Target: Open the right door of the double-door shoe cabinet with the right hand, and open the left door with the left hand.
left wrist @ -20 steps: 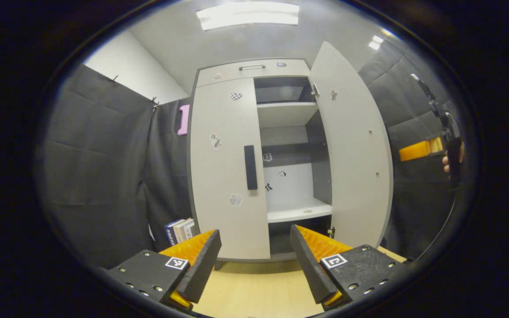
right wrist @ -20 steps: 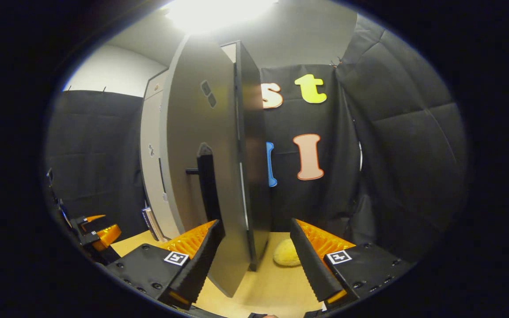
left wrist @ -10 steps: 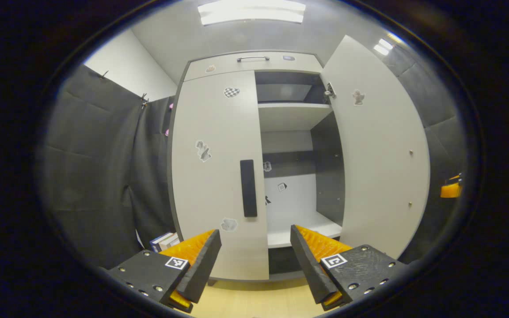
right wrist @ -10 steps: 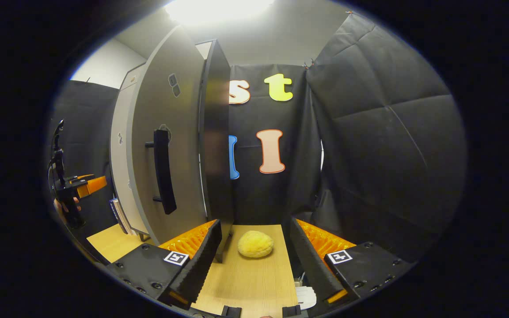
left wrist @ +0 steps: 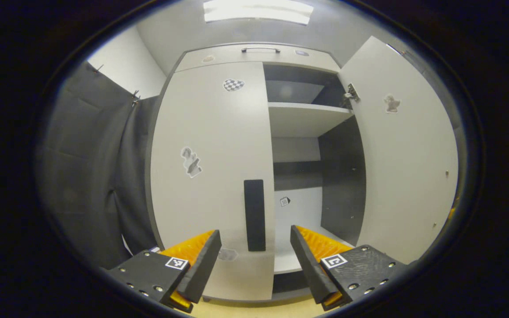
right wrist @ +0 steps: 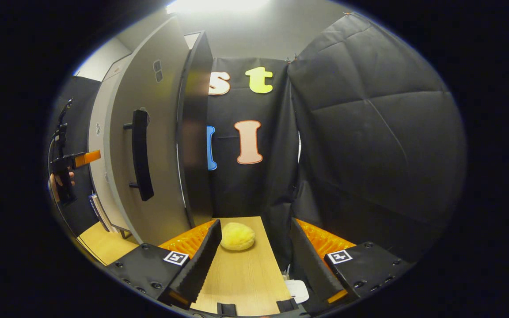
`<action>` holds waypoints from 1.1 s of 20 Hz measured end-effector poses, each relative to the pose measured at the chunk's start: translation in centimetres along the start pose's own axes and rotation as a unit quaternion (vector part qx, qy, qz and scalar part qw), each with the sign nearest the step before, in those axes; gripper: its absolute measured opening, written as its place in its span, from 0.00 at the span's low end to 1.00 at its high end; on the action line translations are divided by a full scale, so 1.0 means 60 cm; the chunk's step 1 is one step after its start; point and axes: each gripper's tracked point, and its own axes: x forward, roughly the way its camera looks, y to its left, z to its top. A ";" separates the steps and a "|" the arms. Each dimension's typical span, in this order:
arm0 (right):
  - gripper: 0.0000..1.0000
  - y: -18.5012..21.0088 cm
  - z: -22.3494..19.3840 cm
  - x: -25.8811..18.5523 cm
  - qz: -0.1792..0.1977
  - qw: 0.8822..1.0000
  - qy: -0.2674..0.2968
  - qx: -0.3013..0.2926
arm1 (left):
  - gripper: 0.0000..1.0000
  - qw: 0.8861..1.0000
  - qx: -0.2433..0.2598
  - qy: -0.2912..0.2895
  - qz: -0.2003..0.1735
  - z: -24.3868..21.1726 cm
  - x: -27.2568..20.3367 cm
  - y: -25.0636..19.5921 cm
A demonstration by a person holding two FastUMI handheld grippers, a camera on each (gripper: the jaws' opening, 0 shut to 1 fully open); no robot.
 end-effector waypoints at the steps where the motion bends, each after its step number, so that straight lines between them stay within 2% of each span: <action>1: 0.98 -0.002 -0.003 0.002 -0.008 1.000 0.003 0.000 | 0.94 1.000 -0.002 0.002 -0.002 -0.003 0.015 0.002; 5: 0.98 -0.008 -0.012 0.006 -0.032 0.999 0.009 0.004 | 0.94 1.000 0.000 0.019 -0.013 -0.023 0.072 0.005; 10: 0.98 -0.005 -0.030 0.020 -0.044 0.999 0.023 0.002 | 0.94 0.999 0.006 0.030 -0.021 -0.042 0.121 0.000; 14: 0.98 0.001 -0.037 0.030 -0.044 0.999 0.031 -0.007 | 0.73 1.000 0.015 0.022 0.005 -0.038 0.129 0.016; 15: 0.98 0.003 -0.035 0.032 -0.042 0.999 0.032 -0.009 | 0.58 1.000 0.014 0.021 0.005 -0.040 0.130 0.016; 16: 0.98 0.005 -0.034 0.035 -0.040 0.999 0.031 -0.010 | 0.58 1.000 0.019 0.024 0.001 -0.040 0.130 0.015; 17: 0.98 0.007 -0.030 0.036 -0.038 0.999 0.030 -0.011 | 0.58 0.999 0.020 0.026 -0.018 -0.041 0.129 0.003; 18: 0.98 0.008 -0.029 0.037 -0.036 0.999 0.028 -0.012 | 0.53 0.999 0.016 0.026 -0.021 -0.039 0.124 -0.004; 19: 0.98 0.009 -0.028 0.037 -0.034 0.999 0.028 -0.012 | 0.30 0.999 0.019 0.031 -0.025 -0.043 0.132 -0.003; 22: 0.98 0.014 -0.032 0.035 -0.027 0.999 0.028 -0.009 | 0.27 0.999 0.004 0.038 -0.020 -0.045 0.128 -0.002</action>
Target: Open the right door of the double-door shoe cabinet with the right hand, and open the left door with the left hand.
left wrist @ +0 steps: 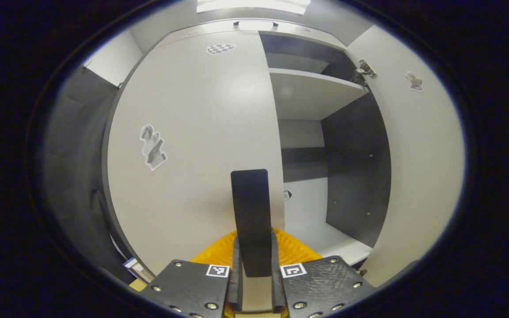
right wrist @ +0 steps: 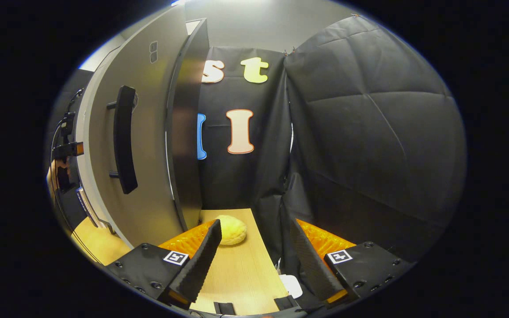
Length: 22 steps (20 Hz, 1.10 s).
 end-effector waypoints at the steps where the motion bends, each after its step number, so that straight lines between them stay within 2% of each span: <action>1: 0.98 0.001 0.000 -0.001 0.002 1.000 0.000 0.000 | 0.24 1.000 -0.001 0.003 0.002 -0.001 -0.002 0.000; 5: 0.98 0.002 0.000 -0.010 0.008 1.000 -0.004 0.001 | 0.16 1.000 -0.012 0.010 -0.013 0.002 -0.028 0.001; 9: 0.98 0.004 0.007 -0.016 0.017 1.000 -0.012 0.014 | 0.16 1.000 -0.014 0.014 -0.016 -0.001 -0.075 0.009; 22: 0.98 0.029 0.043 -0.021 0.045 0.998 -0.039 0.008 | 0.16 1.000 -0.023 0.016 0.006 -0.002 -0.133 0.047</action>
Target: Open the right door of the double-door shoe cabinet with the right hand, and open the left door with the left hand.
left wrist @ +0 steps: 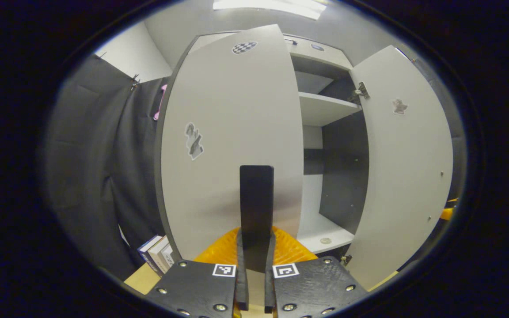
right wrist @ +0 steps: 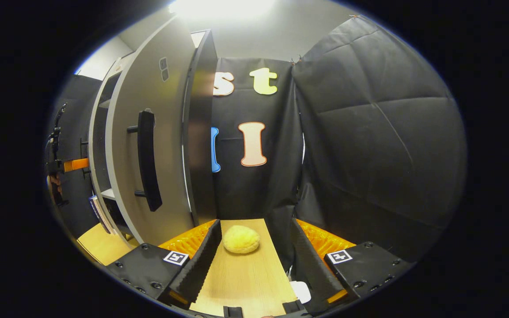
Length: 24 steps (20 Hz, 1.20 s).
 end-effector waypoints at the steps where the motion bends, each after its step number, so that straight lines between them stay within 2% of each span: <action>1: 0.98 0.004 0.003 0.002 0.003 1.000 -0.002 0.000 | 0.16 1.000 0.000 0.002 0.001 -0.001 -0.006 0.004; 2: 0.93 0.008 0.006 0.004 0.006 1.000 -0.004 -0.002 | 0.16 1.000 -0.001 0.004 0.001 -0.001 -0.010 0.007; 3: 0.98 0.010 0.009 0.006 0.008 1.000 -0.006 -0.003 | 0.16 1.000 -0.003 0.004 0.003 -0.003 -0.015 0.011; 7: 0.98 0.023 0.016 0.014 0.018 1.000 -0.011 -0.007 | 0.13 1.000 -0.008 0.006 0.010 -0.003 -0.030 0.028; 15: 0.98 0.045 0.034 0.029 0.034 0.999 -0.027 -0.009 | 0.12 0.998 0.009 0.014 0.054 -0.008 -0.054 0.073; 16: 0.98 0.048 0.035 0.030 0.036 0.999 -0.028 -0.010 | 0.09 0.998 0.017 0.017 0.051 -0.008 -0.058 0.076; 20: 0.98 0.055 0.033 0.037 0.039 0.999 -0.028 -0.010 | 0.10 0.999 0.022 0.021 0.038 -0.009 -0.061 0.080; 24: 0.98 0.053 0.034 0.040 0.037 0.999 -0.028 -0.016 | 0.09 0.998 0.018 0.014 0.057 -0.005 -0.061 0.094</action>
